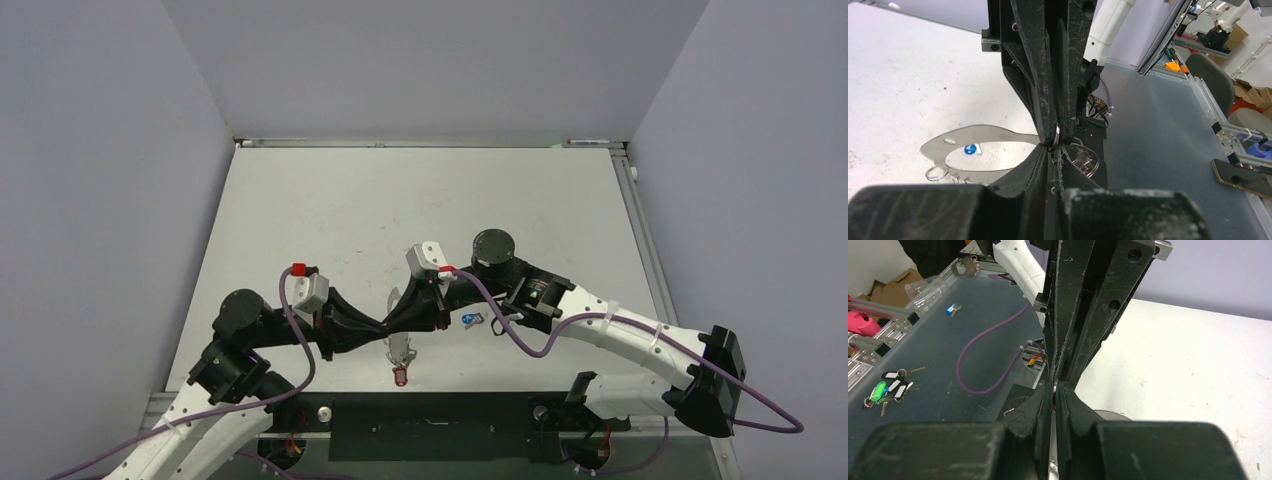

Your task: Put the keys on the keyring

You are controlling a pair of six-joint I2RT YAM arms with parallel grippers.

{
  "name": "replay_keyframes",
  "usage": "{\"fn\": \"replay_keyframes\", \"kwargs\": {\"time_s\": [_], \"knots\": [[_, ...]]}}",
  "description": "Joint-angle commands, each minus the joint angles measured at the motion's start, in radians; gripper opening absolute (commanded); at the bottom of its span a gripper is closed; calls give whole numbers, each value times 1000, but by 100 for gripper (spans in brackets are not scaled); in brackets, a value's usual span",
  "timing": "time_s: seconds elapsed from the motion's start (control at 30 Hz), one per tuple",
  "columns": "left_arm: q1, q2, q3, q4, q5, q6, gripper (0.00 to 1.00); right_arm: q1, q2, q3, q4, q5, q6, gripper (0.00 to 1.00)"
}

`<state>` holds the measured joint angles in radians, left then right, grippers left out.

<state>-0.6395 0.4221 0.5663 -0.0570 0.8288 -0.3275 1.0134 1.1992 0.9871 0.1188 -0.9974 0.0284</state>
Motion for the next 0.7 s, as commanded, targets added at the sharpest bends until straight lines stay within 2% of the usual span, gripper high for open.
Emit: {"fn": "replay_keyframes", "kwargs": {"time_s": [0.0,0.17,0.37,0.57,0.67], "knots": [[4,-10,28,0,-86,44,0,32,35,36,84,-13,16,5],[10,-35,45,-54,-149,81,0,34,49,39,54,20,9,8],[25,-65,50,-66,-167,100,0,34,39,40,48,67,7,33],[39,-82,48,-62,-172,100,0,33,12,48,64,149,15,48],[45,-89,45,-53,-168,96,0,31,-19,38,89,215,21,50]]}}
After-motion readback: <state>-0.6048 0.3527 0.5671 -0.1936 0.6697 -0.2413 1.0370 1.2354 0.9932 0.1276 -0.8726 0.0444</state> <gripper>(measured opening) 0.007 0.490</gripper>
